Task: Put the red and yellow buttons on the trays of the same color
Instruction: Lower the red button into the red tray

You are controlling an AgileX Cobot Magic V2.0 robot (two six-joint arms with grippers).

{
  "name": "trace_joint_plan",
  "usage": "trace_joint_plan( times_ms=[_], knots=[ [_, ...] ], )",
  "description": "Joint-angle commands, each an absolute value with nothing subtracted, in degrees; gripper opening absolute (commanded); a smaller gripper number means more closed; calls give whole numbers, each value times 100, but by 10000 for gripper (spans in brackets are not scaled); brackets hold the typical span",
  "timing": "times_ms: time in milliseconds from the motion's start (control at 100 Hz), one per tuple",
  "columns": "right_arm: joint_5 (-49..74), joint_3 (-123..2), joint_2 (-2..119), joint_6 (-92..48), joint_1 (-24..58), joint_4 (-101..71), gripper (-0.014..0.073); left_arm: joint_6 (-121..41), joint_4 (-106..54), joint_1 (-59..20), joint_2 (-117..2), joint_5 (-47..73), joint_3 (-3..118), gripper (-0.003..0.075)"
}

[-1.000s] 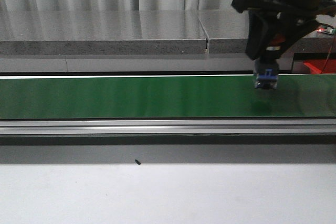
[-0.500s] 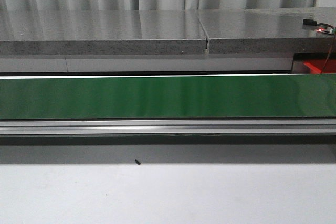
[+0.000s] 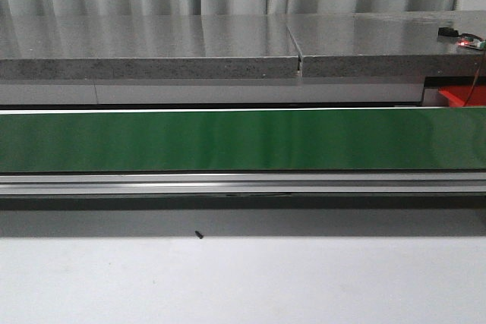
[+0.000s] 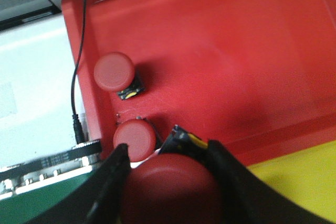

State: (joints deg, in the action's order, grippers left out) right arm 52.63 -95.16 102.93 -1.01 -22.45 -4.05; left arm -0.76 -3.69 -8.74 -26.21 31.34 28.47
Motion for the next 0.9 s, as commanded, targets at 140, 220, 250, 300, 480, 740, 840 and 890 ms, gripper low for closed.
trace_joint_plan(
  times_ms=[140, 220, 250, 300, 480, 740, 840, 890],
  knots=[
    [4837, -10326, 10679, -121, -2295, -493, 234, -35, -389, -926, -2637, 2691, 3005, -19],
    [4837, -10527, 10906, -121, -2295, -494, 234, -35, -389, -926, -2637, 2691, 3005, -19],
    [4837, -10570, 10984, -121, -2295, -494, 234, -35, -389, -926, -2637, 2691, 3005, -19],
    [4831, -10661, 11117, -121, -2307, -494, 234, -35, -389, -926, -2637, 2691, 3005, -18],
    [4720, -10962, 11560, -121, -2307, -530, 234, -35, -389, -926, -2637, 2691, 3005, -18],
    [4471, -11256, 12056, -121, -2307, -620, 234, -35, -389, -926, -2637, 2691, 3005, -19],
    [4325, -11256, 12182, -121, -2307, -639, 234, -35, -389, -926, -2637, 2691, 3005, -19],
    [4278, -11256, 12245, -121, -2307, -639, 234, -35, -389, -926, -2637, 2691, 3005, -19]
  ],
)
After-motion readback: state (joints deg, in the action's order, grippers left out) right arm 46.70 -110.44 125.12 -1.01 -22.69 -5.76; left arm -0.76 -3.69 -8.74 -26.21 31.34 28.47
